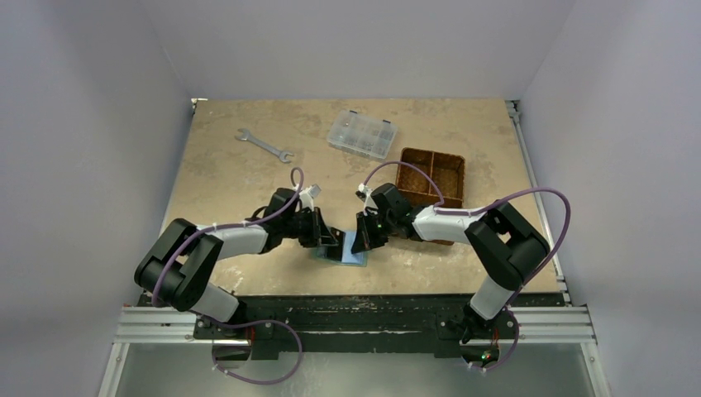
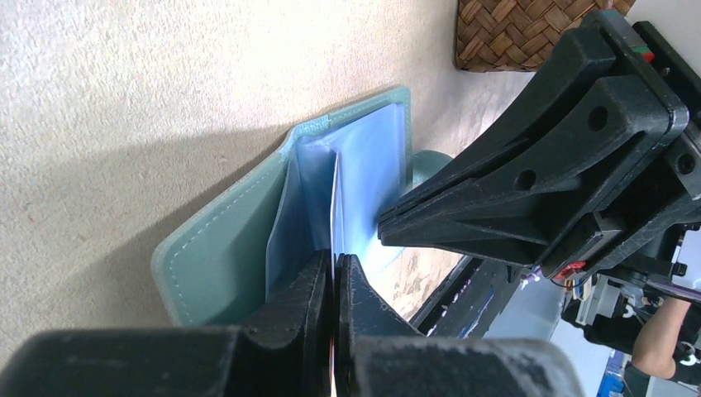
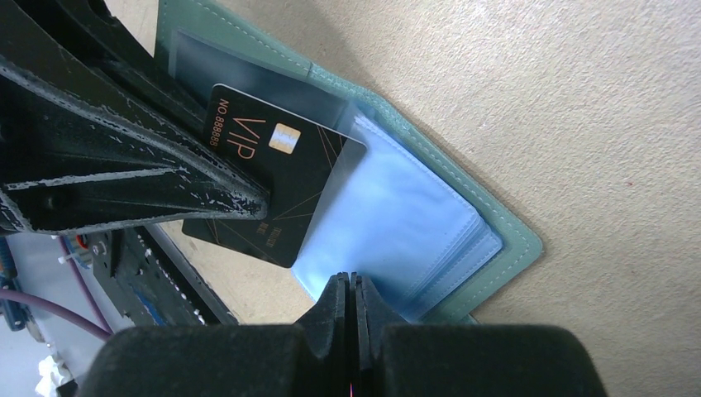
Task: Put the credit cards into the card holder
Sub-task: Insert the credit card into the card holder, then turn over the card slot in the card holder.
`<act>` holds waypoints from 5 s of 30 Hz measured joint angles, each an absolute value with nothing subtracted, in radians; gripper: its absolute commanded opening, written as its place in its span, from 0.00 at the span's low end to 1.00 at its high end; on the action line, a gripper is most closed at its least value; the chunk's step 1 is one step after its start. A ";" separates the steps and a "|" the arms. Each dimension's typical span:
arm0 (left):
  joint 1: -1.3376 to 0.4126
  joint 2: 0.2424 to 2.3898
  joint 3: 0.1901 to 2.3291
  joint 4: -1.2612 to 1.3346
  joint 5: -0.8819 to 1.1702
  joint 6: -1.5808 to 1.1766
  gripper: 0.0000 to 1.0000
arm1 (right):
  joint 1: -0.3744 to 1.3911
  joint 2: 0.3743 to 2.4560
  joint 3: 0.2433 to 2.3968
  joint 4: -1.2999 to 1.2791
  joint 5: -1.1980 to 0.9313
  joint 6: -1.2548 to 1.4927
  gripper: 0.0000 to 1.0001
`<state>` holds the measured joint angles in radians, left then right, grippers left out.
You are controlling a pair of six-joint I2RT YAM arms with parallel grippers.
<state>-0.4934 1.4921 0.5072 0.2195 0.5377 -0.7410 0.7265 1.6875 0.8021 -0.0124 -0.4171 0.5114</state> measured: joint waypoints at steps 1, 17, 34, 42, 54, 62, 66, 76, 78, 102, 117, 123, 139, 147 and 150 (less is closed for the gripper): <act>-0.493 1.492 0.511 0.215 0.537 -0.738 0.00 | 0.727 1.687 0.802 -0.012 -0.417 0.511 0.00; -0.493 1.515 0.548 0.179 0.532 -0.686 0.00 | 0.727 1.687 0.801 -0.010 -0.418 0.511 0.00; -0.493 1.538 0.403 0.496 0.558 -0.873 0.00 | 0.725 1.689 0.793 0.008 -0.434 0.513 0.00; -0.553 1.529 0.440 0.403 0.488 -0.846 0.45 | 0.725 1.687 0.792 0.009 -0.435 0.516 0.00; -0.566 1.428 0.533 0.125 0.390 -0.753 0.55 | 0.726 1.654 0.792 -0.059 -0.386 0.506 0.00; -0.579 1.442 0.534 0.094 0.368 -0.743 0.22 | 0.726 1.654 0.792 -0.059 -0.386 0.505 0.00; -0.616 1.471 0.535 0.120 0.354 -0.760 0.23 | 0.726 1.654 0.792 -0.058 -0.387 0.506 0.00; -0.658 1.455 0.584 0.069 0.326 -0.738 0.62 | 0.725 1.652 0.792 -0.064 -0.383 0.506 0.00; -0.658 1.447 0.588 0.049 0.315 -0.729 0.62 | 0.723 1.643 0.792 -0.080 -0.375 0.504 0.00; -0.688 1.435 0.618 -0.002 0.321 -0.728 0.60 | 0.687 1.604 0.764 -0.130 -0.358 0.508 0.07; -0.689 1.444 0.667 -0.007 0.319 -0.721 0.04 | 0.685 1.589 0.762 -0.129 -0.391 0.524 0.28; -0.689 1.475 0.630 0.025 0.304 -0.714 0.00 | 0.684 1.588 0.762 -0.110 -0.393 0.536 0.36; -0.688 1.496 0.551 0.125 0.299 -0.719 0.00 | 0.680 1.588 0.762 -0.052 -0.451 0.566 0.39; -0.688 1.496 0.542 0.145 0.299 -0.722 0.00 | 0.679 1.590 0.762 -0.036 -0.469 0.573 0.44; -0.688 1.496 0.541 0.146 0.299 -0.722 0.00 | 0.679 1.590 0.762 -0.041 -0.463 0.575 0.45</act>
<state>-0.6884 1.4960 0.5411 0.1459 0.2989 -0.7216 0.6792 1.5902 0.7616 -0.0406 -0.4633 0.5747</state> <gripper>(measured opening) 0.045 0.442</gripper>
